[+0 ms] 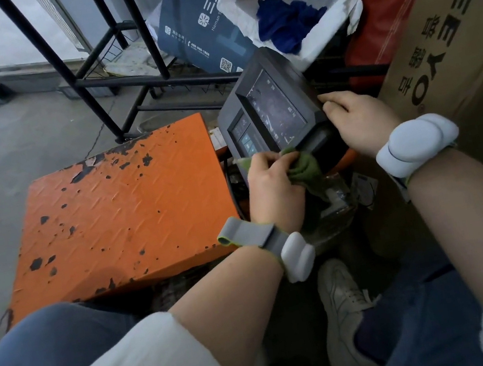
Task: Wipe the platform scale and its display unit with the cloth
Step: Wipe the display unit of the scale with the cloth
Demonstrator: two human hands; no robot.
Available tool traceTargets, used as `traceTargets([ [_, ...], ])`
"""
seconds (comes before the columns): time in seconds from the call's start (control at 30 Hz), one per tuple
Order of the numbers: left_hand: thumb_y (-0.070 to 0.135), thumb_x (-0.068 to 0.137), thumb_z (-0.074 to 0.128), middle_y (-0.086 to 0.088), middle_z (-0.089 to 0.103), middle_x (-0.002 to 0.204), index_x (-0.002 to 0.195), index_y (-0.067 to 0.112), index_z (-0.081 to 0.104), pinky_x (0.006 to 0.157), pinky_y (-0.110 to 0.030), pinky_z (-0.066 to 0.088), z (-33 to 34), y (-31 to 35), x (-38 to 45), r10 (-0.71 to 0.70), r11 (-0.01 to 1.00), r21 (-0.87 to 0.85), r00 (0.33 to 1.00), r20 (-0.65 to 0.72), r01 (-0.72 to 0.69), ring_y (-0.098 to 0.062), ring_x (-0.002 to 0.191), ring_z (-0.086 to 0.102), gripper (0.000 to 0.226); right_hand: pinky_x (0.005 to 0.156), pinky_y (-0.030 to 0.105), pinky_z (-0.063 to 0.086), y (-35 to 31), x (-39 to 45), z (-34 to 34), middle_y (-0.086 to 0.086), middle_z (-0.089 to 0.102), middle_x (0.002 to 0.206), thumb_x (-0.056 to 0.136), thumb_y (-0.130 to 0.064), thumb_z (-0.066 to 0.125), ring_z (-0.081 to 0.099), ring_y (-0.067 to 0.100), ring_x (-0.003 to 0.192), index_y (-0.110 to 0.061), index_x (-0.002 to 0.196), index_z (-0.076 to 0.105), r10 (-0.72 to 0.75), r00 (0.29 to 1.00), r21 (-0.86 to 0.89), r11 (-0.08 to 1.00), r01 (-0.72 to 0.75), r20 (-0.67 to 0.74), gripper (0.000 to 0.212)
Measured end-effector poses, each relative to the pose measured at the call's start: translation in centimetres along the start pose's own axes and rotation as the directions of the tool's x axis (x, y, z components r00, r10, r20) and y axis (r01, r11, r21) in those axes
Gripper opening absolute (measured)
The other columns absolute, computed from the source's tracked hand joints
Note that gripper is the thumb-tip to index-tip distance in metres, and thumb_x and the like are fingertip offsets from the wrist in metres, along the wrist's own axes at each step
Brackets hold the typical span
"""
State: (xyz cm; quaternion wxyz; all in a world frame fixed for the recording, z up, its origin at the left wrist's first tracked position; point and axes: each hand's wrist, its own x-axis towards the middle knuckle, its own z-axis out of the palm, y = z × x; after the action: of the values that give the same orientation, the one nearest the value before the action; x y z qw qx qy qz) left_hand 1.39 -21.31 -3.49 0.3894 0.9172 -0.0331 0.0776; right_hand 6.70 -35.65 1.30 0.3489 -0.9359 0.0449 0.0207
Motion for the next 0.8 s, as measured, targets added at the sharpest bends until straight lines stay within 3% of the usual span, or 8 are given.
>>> traceTargets([
  [0.17,-0.003,0.082,0.055,-0.005,0.047,0.119,0.121,0.017,0.063,0.088,-0.016,0.033,-0.2,-2.7,-1.1,-0.199,0.98,-0.011,0.979,0.032,0.199,-0.021,0.114,0.045,0.044,0.103,0.029,0.032,-0.3,-0.2,-0.1,0.0,0.045,0.144,0.101,-0.029,0.031,0.04,0.023,0.132,-0.024,0.139,0.043,0.008,1.0,-0.001,1.0,-0.008,-0.007,0.04],
  [0.27,0.0,0.083,0.056,-0.005,0.045,0.121,0.12,0.015,0.061,0.087,-0.018,0.036,-0.3,-3.3,-1.3,-0.248,0.969,0.015,0.968,0.045,0.248,-0.022,0.115,0.046,0.041,0.102,0.028,0.032,-0.2,-0.5,-0.1,-0.001,0.045,0.144,0.101,-0.029,0.031,0.04,0.022,0.132,-0.024,0.139,0.042,0.003,1.0,0.014,1.0,-0.003,0.001,0.04],
  [0.47,0.005,0.084,0.055,-0.008,0.04,0.121,0.117,0.014,0.051,0.087,-0.035,0.047,-0.8,-2.5,-0.7,-0.436,0.898,-0.013,0.892,0.117,0.44,-0.029,0.107,0.049,0.035,0.099,0.027,0.034,0.3,-1.5,-0.2,-0.001,0.046,0.143,0.1,-0.03,0.035,0.043,0.022,0.13,-0.024,0.139,0.044,0.016,1.0,0.024,1.0,-0.016,0.0,0.04],
  [0.67,0.013,0.087,0.057,-0.01,0.045,0.121,0.119,0.012,0.046,0.074,-0.031,0.041,-0.9,-1.5,-0.8,-0.562,0.816,-0.044,0.809,0.175,0.576,-0.024,0.092,0.047,0.034,0.079,0.026,0.037,0.4,-3.2,-0.4,0.007,0.053,0.122,0.094,-0.023,0.045,0.054,0.024,0.104,-0.015,0.114,0.059,0.075,0.95,0.014,0.997,-0.074,-0.304,0.025],
  [0.73,0.014,0.086,0.058,-0.011,0.05,0.119,0.114,0.011,0.045,0.075,-0.033,0.045,-0.7,-1.5,-1.0,-0.601,0.777,-0.082,0.774,0.2,0.624,-0.023,0.092,0.05,0.031,0.077,0.033,0.047,0.7,-3.9,-0.2,0.007,0.06,0.102,0.092,-0.025,0.048,0.059,0.026,0.091,-0.013,0.105,0.057,0.093,0.964,0.042,0.995,-0.085,-0.247,0.02],
  [0.8,0.015,0.086,0.059,-0.011,0.055,0.116,0.114,0.011,0.045,0.075,-0.033,0.048,-0.5,-1.5,-1.3,-0.633,0.731,-0.139,0.74,0.227,0.668,-0.026,0.099,0.056,0.032,0.076,0.045,0.055,1.0,-5.0,0.5,0.009,0.064,0.085,0.093,-0.029,0.049,0.065,0.03,0.08,-0.012,0.101,0.055,0.18,0.984,0.106,0.978,-0.178,-0.01,0.02],
])
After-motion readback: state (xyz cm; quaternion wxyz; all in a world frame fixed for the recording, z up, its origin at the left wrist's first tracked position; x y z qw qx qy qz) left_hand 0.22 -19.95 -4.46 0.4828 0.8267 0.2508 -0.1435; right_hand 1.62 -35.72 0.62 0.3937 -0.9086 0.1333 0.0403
